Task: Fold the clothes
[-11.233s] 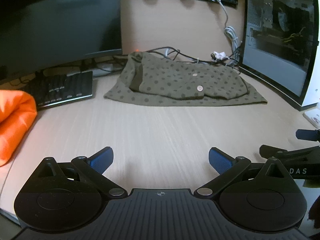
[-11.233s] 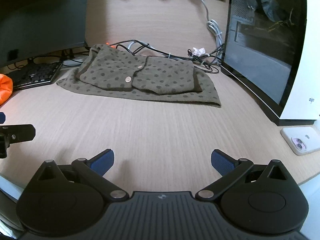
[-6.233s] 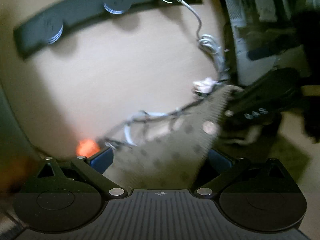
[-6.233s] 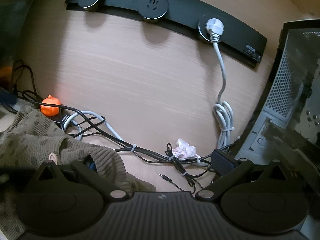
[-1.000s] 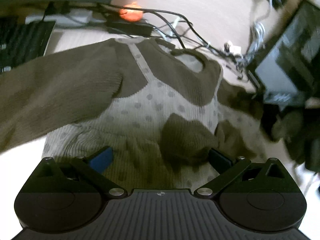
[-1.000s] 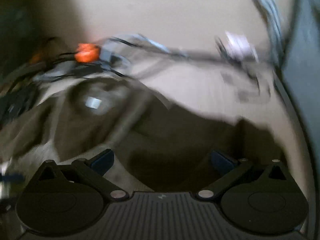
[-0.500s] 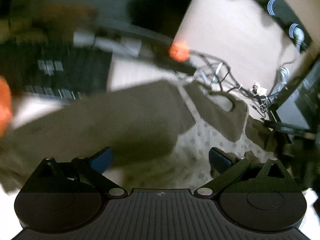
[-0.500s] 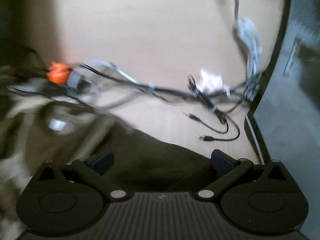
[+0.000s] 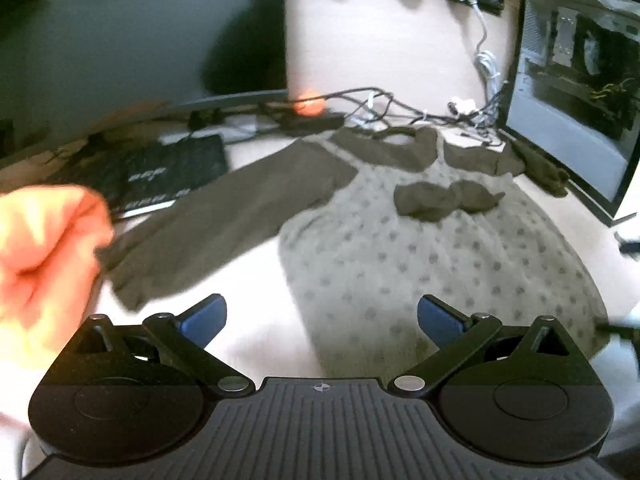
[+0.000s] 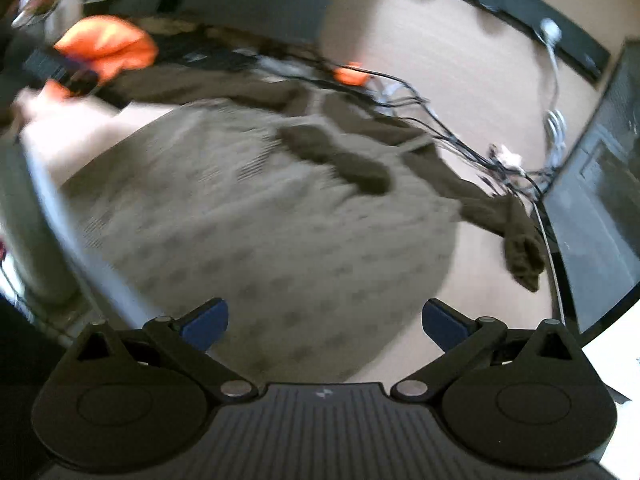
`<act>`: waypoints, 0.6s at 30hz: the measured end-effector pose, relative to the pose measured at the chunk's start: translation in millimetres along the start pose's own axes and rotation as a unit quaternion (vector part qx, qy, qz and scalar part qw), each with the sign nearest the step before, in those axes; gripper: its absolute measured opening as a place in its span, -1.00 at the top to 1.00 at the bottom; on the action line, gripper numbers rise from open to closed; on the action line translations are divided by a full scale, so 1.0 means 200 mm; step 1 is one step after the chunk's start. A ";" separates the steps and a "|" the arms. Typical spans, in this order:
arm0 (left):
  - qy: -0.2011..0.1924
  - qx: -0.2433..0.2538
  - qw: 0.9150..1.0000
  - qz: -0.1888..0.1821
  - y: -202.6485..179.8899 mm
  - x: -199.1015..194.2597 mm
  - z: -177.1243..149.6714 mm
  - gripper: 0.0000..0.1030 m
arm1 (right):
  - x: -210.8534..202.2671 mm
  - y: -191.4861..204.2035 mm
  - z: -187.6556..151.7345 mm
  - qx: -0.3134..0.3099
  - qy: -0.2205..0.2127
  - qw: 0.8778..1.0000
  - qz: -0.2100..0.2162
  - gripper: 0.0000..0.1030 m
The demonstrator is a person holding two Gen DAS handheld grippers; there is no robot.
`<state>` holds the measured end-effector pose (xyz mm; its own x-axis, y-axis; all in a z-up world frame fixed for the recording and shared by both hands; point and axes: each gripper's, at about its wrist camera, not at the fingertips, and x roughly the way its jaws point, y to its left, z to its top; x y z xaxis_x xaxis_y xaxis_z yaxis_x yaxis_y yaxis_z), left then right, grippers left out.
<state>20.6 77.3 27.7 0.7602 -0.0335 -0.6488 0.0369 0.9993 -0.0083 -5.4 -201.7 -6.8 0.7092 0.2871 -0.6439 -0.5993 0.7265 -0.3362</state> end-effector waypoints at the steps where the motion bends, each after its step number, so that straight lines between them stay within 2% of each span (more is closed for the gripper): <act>1: -0.002 0.002 1.000 0.000 0.01 -0.03 -0.02 -1.00 | -0.01 0.07 -0.03 -0.014 -0.006 1.000 -0.008 -1.00; 4: -0.007 0.019 1.000 -0.001 0.00 -0.10 -0.08 -1.00 | 0.04 0.20 -0.10 -0.039 -0.007 0.998 -0.053 -1.00; 9: -0.011 0.075 0.997 -0.010 -0.06 -0.21 -0.19 -1.00 | 0.11 0.33 -0.14 -0.091 -0.033 0.991 -0.096 -1.00; 18: 0.020 0.181 0.982 -0.042 -0.23 -0.20 -0.33 -1.00 | 0.01 0.31 -0.07 -0.072 -0.102 0.981 -0.151 -1.00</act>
